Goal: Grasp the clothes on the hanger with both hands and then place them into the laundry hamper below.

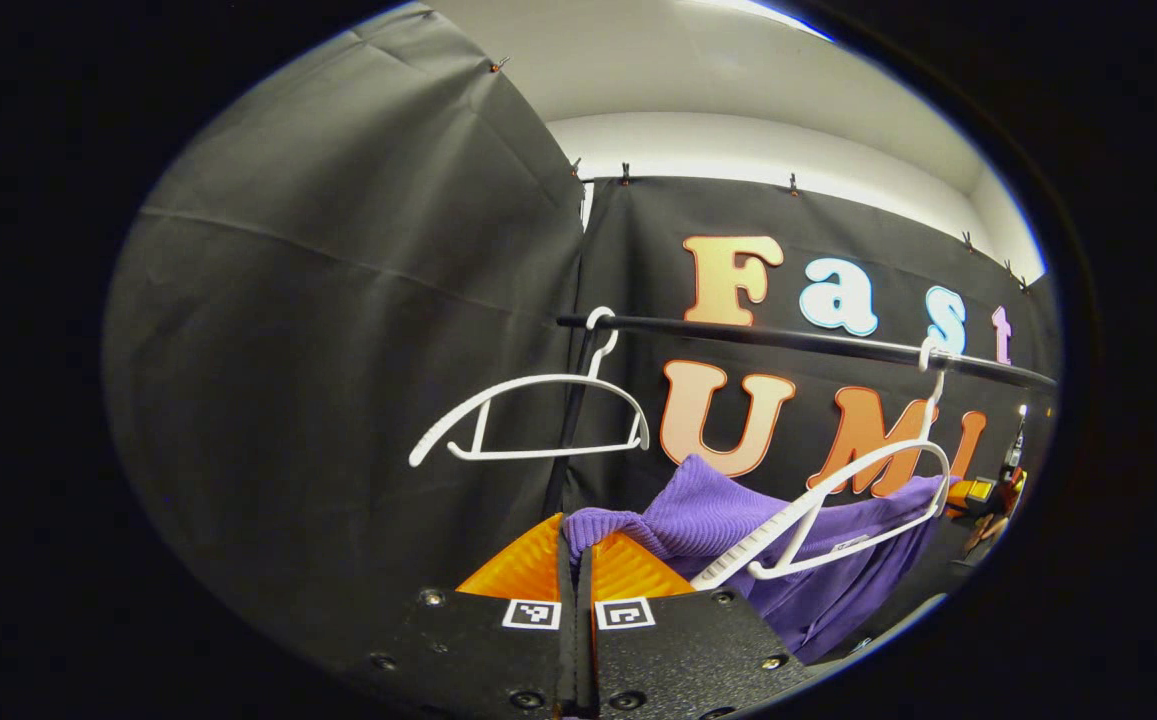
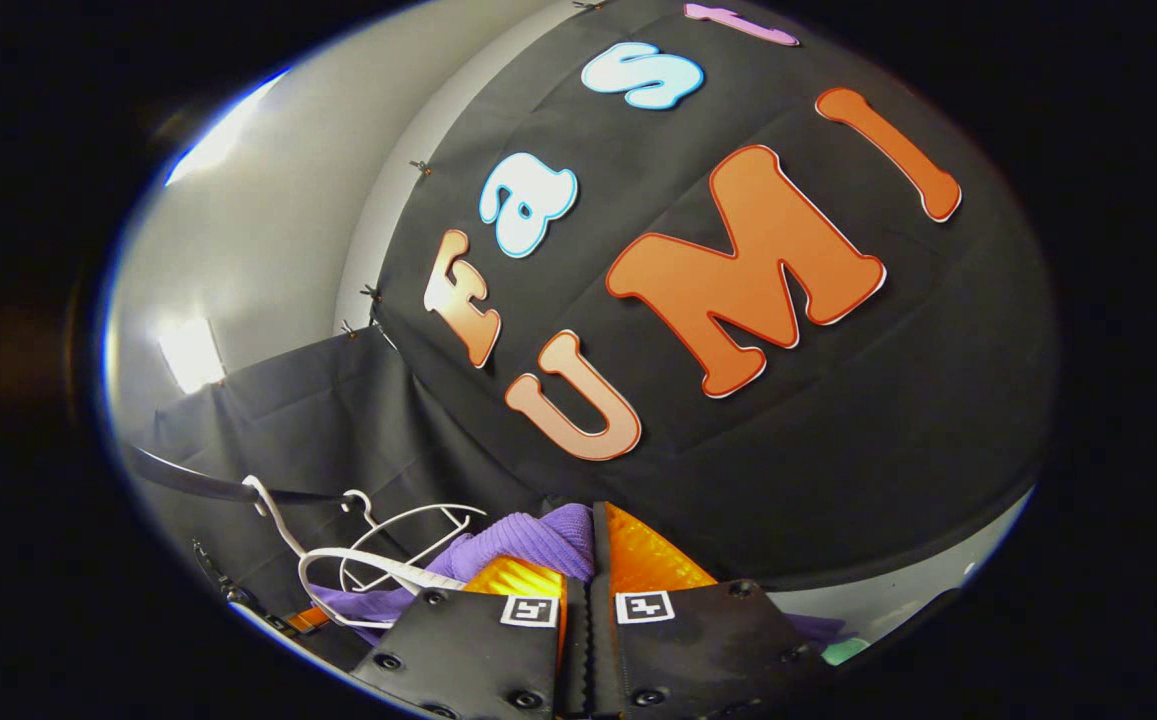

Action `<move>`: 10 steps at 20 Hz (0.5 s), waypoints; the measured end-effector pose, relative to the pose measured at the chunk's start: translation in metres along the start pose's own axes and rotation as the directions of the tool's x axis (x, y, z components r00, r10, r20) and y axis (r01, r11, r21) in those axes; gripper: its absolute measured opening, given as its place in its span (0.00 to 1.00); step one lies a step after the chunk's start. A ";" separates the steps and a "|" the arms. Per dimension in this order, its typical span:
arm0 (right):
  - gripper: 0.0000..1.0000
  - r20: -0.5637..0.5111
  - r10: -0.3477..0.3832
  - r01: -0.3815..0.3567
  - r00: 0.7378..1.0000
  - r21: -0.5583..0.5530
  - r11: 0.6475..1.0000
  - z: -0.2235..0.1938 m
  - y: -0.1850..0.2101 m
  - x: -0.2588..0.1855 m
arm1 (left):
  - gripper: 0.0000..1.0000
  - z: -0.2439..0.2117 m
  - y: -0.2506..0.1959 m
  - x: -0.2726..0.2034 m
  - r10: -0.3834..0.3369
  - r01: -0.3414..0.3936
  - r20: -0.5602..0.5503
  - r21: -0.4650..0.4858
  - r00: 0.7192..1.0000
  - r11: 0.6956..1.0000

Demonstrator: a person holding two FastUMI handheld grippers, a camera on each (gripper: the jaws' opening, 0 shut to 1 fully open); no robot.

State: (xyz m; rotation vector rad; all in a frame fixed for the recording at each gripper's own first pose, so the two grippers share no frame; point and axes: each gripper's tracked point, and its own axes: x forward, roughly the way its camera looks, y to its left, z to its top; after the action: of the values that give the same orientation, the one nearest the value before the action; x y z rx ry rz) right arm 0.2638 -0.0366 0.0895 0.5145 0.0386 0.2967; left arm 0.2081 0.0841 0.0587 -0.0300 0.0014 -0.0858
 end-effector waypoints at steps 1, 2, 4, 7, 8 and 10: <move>0.01 -0.004 -0.011 0.011 1.000 0.002 1.000 -0.003 -0.004 -0.001 | 0.00 -0.004 0.000 0.001 -0.004 0.004 -0.008 0.000 1.000 1.000; 0.08 -0.006 -0.022 0.022 1.000 0.004 1.000 -0.005 -0.008 -0.003 | 0.00 -0.007 0.000 0.001 -0.006 0.006 -0.015 0.001 1.000 1.000; 0.08 -0.013 -0.040 0.040 0.999 0.008 0.999 -0.012 -0.017 -0.005 | 0.00 -0.015 0.000 0.003 -0.015 0.015 -0.028 0.000 0.999 1.000; 0.08 -0.029 -0.101 0.101 0.994 0.013 0.995 -0.036 -0.039 -0.016 | 0.00 -0.035 0.003 0.009 -0.037 0.037 -0.073 0.001 0.997 0.999; 0.08 -0.030 -0.117 0.118 0.993 0.010 0.993 -0.043 -0.043 -0.021 | 0.00 -0.042 0.006 0.010 -0.042 0.042 -0.088 0.005 0.995 0.999; 0.07 -0.037 -0.155 0.156 0.987 0.012 0.988 -0.061 -0.053 -0.031 | 0.00 -0.056 0.008 0.011 -0.056 0.057 -0.111 0.001 0.992 0.998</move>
State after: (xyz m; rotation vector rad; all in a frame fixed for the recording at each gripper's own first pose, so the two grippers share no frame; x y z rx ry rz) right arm 0.2418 -0.0609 0.0094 0.5177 0.1156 0.1531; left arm 0.2199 0.0898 0.0022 -0.0213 0.1116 -0.1440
